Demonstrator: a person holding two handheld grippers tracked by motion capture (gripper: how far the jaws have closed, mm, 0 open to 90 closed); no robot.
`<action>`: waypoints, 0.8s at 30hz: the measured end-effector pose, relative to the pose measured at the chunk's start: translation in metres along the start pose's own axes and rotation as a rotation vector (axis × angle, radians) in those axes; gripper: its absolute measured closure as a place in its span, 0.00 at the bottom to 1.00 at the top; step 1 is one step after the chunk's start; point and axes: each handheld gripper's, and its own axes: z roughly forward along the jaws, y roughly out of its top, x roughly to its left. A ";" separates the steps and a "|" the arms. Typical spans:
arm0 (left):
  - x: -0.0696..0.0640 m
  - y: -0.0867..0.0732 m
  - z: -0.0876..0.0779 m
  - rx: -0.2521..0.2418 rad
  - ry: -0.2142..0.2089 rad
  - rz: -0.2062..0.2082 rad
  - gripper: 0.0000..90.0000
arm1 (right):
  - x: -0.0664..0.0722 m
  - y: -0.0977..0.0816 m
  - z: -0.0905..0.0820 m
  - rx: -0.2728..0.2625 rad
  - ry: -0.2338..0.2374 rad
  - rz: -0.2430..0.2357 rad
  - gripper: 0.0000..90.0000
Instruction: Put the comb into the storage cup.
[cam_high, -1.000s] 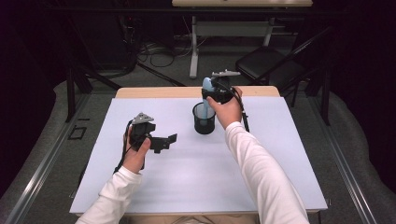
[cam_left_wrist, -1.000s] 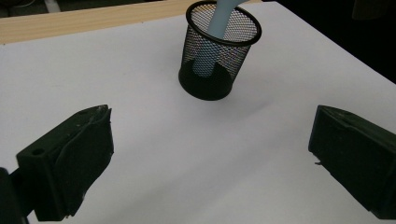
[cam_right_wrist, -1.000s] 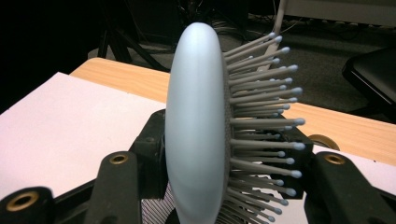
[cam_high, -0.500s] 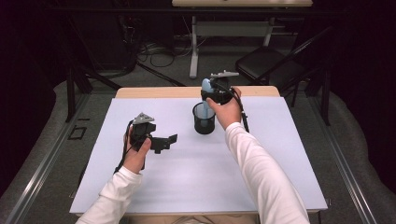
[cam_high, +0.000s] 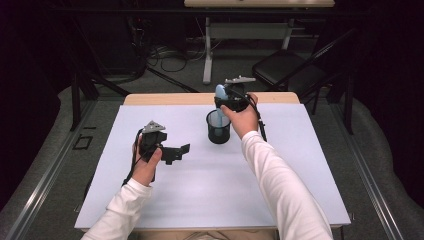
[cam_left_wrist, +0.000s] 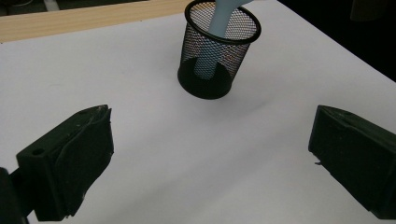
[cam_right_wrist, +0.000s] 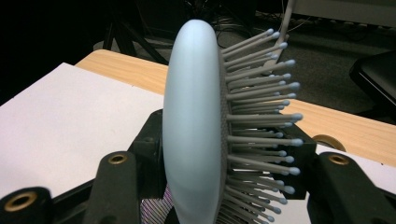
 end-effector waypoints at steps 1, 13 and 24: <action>0.000 0.000 0.000 0.000 0.001 0.000 0.00 | 0.000 0.000 0.000 0.001 0.001 0.000 0.51; 0.001 0.000 0.000 0.001 -0.003 -0.010 0.00 | 0.002 0.000 0.000 0.013 0.005 -0.006 0.50; 0.001 0.000 0.000 0.000 -0.002 -0.014 0.00 | 0.003 0.001 0.000 0.019 0.005 -0.014 0.46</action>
